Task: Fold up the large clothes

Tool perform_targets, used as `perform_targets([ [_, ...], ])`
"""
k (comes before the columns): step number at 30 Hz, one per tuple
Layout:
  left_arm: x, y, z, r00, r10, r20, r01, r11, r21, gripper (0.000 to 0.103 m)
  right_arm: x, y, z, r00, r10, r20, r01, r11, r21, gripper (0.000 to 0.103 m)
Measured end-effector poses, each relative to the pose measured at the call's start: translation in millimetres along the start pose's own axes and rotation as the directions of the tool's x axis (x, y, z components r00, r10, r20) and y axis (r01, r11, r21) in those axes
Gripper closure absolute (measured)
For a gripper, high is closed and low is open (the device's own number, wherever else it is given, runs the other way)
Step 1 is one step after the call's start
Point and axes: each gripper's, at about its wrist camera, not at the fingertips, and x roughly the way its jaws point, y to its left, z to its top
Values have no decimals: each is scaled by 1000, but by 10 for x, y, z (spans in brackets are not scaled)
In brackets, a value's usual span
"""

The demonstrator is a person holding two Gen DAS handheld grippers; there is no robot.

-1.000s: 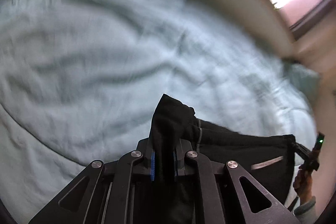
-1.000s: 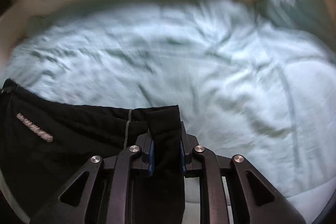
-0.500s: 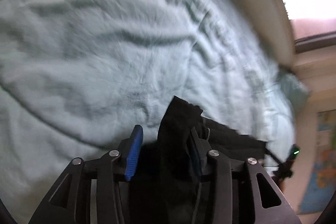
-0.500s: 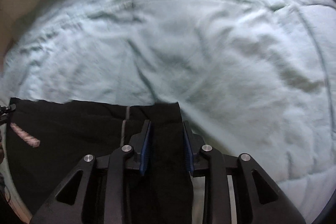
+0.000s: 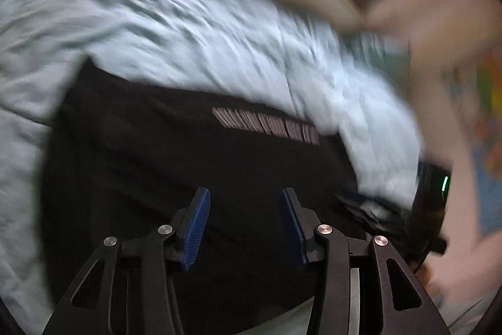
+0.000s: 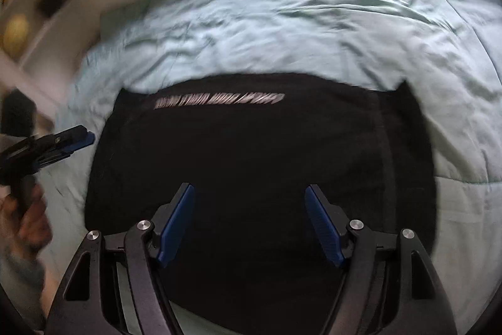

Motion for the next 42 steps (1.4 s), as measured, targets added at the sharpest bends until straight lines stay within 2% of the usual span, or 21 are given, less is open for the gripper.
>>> perform_targets([
  [1, 253, -69, -83, 996, 68, -56, -67, 997, 24, 55, 125, 96, -37, 999, -51, -17, 50, 998, -42, 27],
  [2, 474, -69, -146, 985, 151, -88, -148, 988, 39, 55, 321, 194, -77, 992, -114, -45, 109, 989, -102, 25],
  [3, 619, -26, -183, 978, 187, -95, -185, 982, 33, 55, 437, 200, -113, 989, -135, -62, 127, 984, -122, 25],
  [7, 713, 77, -129, 980, 177, -95, -179, 984, -18, 55, 705, 38, -196, 991, -104, -85, 99, 993, -67, 25],
  [10, 575, 39, -89, 984, 143, -103, -146, 989, -26, 55, 645, 44, -172, 991, -97, -97, 91, 994, -65, 25],
  [12, 449, -10, -1, 989, 113, -95, -116, 993, -31, 55, 516, 35, -79, 991, -60, -116, 54, 997, -53, 26],
  [14, 308, -25, 162, 994, 101, -47, -104, 994, -43, 54, 314, 19, 85, 998, -16, -59, 14, 999, -41, 26],
  [17, 376, 44, 484, 994, 105, -22, -107, 990, -97, 54, 194, -6, 419, 998, -55, 39, 57, 998, -28, 26],
  [19, 633, 203, 625, 983, 176, -56, -181, 978, -107, 55, 449, -59, 590, 995, -99, -4, 99, 995, -18, 26],
  [21, 909, 374, 664, 970, 212, -118, -227, 966, -125, 54, 897, -161, 611, 986, -111, -123, 112, 994, 2, 24],
  [23, 932, 511, 676, 972, 196, -127, -213, 967, -139, 53, 1079, -241, 595, 985, -94, -146, 100, 995, 33, 22],
  [25, 838, 487, 689, 977, 177, -122, -193, 973, -130, 53, 1056, -264, 597, 986, -85, -147, 92, 995, 40, 22],
  [28, 445, 408, 574, 984, 154, -89, -162, 983, -87, 53, 793, -278, 558, 992, -66, -110, 70, 997, 25, 25],
  [30, 120, 312, 399, 990, 126, -65, -128, 991, -34, 53, 407, -171, 397, 997, -4, -78, 2, 1000, -20, 25],
  [32, -117, 155, 179, 993, 99, -59, -98, 995, 16, 53, 101, -63, 177, 998, 2, -69, -8, 996, -90, 25],
  [35, -353, 77, -268, 993, 27, -113, -21, 998, 59, 53, -185, 132, -230, 996, -4, -92, -10, 990, -143, 25],
  [37, -343, 108, -497, 988, -6, -153, 13, 999, 46, 53, -172, 209, -492, 992, 0, -126, -19, 989, -149, 25],
  [38, -294, 164, -621, 985, -26, -169, 31, 999, 25, 53, -92, 239, -623, 987, -31, -156, 6, 987, -161, 25],
  [40, -119, 300, -778, 985, 53, -165, -54, 999, -4, 56, 147, 197, -773, 972, -82, -219, 48, 986, -159, 25],
  [41, 33, 369, -808, 977, 103, -188, -110, 994, -25, 64, 264, 158, -834, 968, -84, -238, 52, 989, -137, 25],
  [42, 123, 412, -802, 968, 150, -202, -162, 986, -47, 78, 346, 127, -869, 966, -73, -248, 44, 992, -120, 25],
])
